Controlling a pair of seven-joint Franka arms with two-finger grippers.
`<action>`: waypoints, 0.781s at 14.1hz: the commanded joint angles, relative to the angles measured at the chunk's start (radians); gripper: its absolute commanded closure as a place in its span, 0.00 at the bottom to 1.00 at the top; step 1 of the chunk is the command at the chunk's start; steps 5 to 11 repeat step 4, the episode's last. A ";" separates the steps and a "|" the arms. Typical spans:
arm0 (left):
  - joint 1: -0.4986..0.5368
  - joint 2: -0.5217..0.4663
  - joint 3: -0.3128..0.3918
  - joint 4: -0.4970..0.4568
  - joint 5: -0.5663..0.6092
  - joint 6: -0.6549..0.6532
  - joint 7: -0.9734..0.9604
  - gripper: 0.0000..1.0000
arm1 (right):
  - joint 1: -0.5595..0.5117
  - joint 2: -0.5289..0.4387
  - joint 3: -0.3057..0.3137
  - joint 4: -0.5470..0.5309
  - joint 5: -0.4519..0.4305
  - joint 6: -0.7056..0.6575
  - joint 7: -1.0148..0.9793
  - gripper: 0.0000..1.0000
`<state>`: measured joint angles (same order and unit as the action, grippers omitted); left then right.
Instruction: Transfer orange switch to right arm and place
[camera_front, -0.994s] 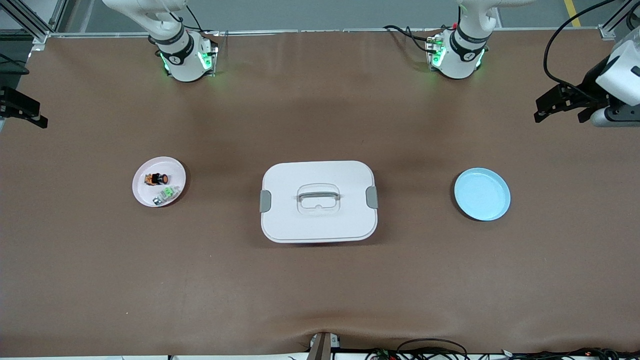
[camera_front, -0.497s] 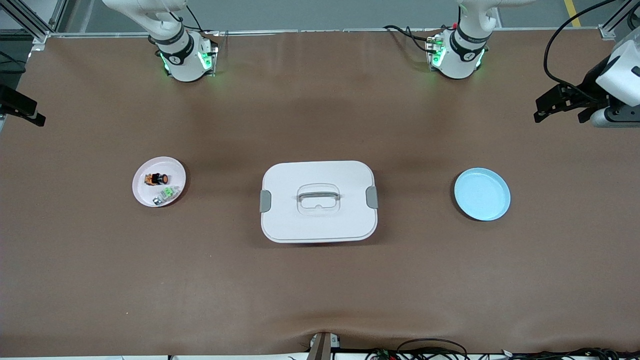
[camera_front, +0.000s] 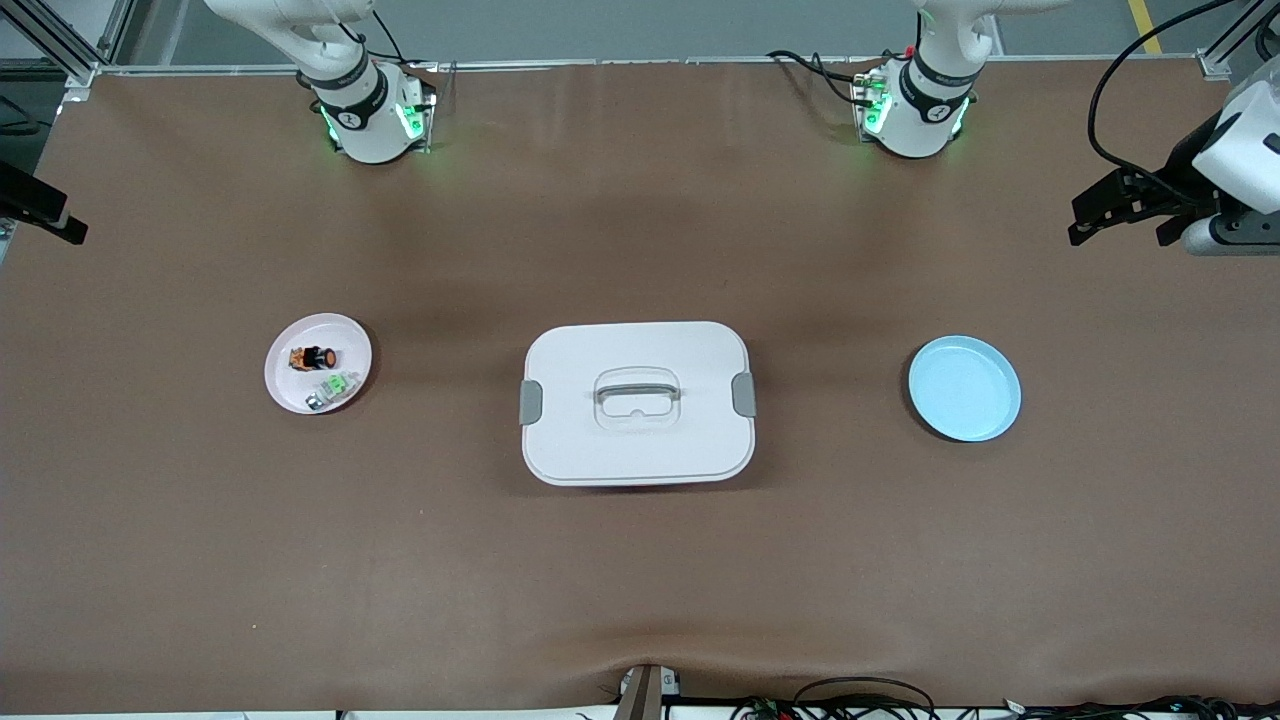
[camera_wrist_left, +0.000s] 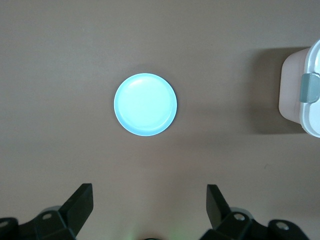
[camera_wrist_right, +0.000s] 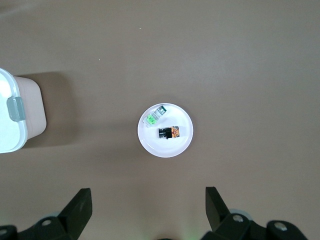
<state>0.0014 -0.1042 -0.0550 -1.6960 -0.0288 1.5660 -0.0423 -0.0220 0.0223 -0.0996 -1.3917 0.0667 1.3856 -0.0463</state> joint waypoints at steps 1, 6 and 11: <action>0.006 0.006 -0.003 0.019 -0.005 -0.021 0.001 0.00 | 0.004 -0.002 0.001 0.003 0.016 -0.013 0.013 0.00; 0.008 0.006 -0.003 0.019 -0.005 -0.021 0.001 0.00 | 0.004 -0.002 0.000 0.005 0.015 -0.013 0.028 0.00; 0.008 0.006 -0.003 0.019 -0.005 -0.021 0.001 0.00 | 0.004 -0.002 0.000 0.005 0.015 -0.013 0.028 0.00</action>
